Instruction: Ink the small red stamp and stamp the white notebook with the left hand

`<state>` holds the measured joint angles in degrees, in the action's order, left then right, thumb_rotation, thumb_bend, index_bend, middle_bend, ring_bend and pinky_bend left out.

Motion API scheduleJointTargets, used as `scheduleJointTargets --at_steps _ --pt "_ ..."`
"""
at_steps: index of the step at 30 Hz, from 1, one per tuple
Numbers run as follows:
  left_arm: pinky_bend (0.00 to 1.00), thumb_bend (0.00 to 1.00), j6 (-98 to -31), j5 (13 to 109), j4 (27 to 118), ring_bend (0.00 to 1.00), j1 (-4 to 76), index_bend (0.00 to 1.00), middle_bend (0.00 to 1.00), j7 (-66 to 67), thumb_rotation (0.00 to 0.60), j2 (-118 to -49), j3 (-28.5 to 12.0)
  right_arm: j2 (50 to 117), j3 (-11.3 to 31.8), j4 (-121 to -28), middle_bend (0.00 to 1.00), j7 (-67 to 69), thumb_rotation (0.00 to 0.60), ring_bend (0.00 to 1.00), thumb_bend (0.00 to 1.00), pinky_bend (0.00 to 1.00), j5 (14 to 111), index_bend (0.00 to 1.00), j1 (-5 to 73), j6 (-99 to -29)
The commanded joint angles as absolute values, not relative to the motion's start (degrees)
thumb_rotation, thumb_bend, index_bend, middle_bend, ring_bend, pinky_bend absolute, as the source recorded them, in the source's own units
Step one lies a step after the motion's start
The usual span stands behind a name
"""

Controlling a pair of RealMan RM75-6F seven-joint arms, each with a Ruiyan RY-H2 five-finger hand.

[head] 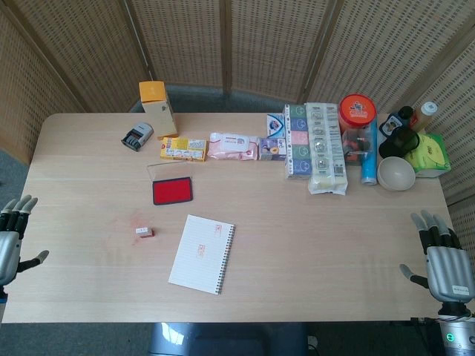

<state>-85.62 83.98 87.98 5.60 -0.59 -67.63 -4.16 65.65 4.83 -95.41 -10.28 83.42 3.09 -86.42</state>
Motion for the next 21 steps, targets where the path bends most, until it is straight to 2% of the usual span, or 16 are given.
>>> scheduleJointTargets --at_steps 1,3,8,9,10,11,12,13,15,16,17,21 --pt "0.11 0.01 -85.43 83.90 87.84 0.02 5.59 0.00 0.00 -0.18 0.600 -67.44 -4.03 65.73 4.67 -95.37 0.00 -10.29 0.600 0.02 0.00 0.15 83.44 0.00 3.16 -86.11" --pt "0.08 0.00 -85.35 83.74 87.94 0.02 5.51 0.00 0.00 0.70 0.600 -67.25 -3.92 65.83 4.53 -95.25 0.00 -9.89 0.600 0.02 0.00 0.15 83.50 0.00 3.22 -85.83" --pt "0.07 0.00 -85.21 84.24 88.28 0.03 5.68 0.00 0.00 0.62 0.600 -67.10 -3.74 66.04 4.43 -95.08 0.00 -10.11 0.600 0.02 0.00 0.15 83.67 0.00 3.31 -85.72" --pt "0.08 0.00 -85.12 84.50 88.34 0.09 5.82 0.00 0.04 0.50 0.600 -67.12 -3.70 66.06 4.40 -95.08 0.00 -10.08 0.600 0.02 0.00 0.15 83.69 0.00 3.32 -85.69" --pt "0.12 0.00 -85.04 84.76 88.39 0.20 6.00 0.00 0.14 0.53 0.600 -67.18 -3.69 66.07 4.37 -95.08 0.00 -10.07 0.600 0.02 0.00 0.15 83.70 0.00 3.33 -85.65" --pt "0.17 0.00 -84.74 85.05 88.48 0.32 6.25 0.00 0.25 0.54 0.600 -67.26 -3.60 66.11 4.33 -95.08 0.00 -10.09 0.600 0.02 0.00 0.15 83.68 0.00 3.35 -85.54" --pt "0.32 0.00 -84.26 85.42 88.67 0.53 6.65 0.00 0.48 0.31 0.600 -67.43 -3.52 66.18 4.24 -95.06 0.00 -10.15 0.600 0.02 0.00 0.15 83.63 0.00 3.44 -85.26" --pt "0.54 0.00 -83.98 86.45 88.38 0.74 7.38 0.00 0.72 0.04 0.600 -68.06 -3.58 66.27 4.12 -95.07 0.00 -10.20 0.600 0.02 0.00 0.15 83.54 0.00 3.52 -84.90" --pt "0.88 0.00 -84.18 87.76 86.63 0.96 8.19 0.00 0.95 0.78 0.600 -69.82 -3.68 66.44 4.01 -95.11 0.00 -10.36 0.600 0.02 0.00 0.15 83.39 0.00 3.64 -84.49" --pt "0.97 0.00 -84.35 88.08 86.12 1.00 8.42 0.00 1.00 1.90 0.600 -70.64 -3.74 66.51 3.97 -95.14 0.00 -10.49 0.600 0.02 0.00 0.15 83.37 0.00 3.67 -84.40" --pt "1.00 0.00 -84.39 88.26 85.92 1.00 8.55 0.02 1.00 2.51 0.600 -71.07 -3.73 66.55 3.95 -95.16 0.00 -10.56 0.600 0.02 0.00 0.15 83.37 0.00 3.69 -84.36" --pt "1.00 0.03 -83.38 89.98 85.63 1.00 10.22 0.19 1.00 6.39 0.600 -73.42 -3.55 66.80 3.78 -95.30 0.00 -11.06 0.600 0.03 0.01 0.15 83.57 0.00 3.83 -84.15"
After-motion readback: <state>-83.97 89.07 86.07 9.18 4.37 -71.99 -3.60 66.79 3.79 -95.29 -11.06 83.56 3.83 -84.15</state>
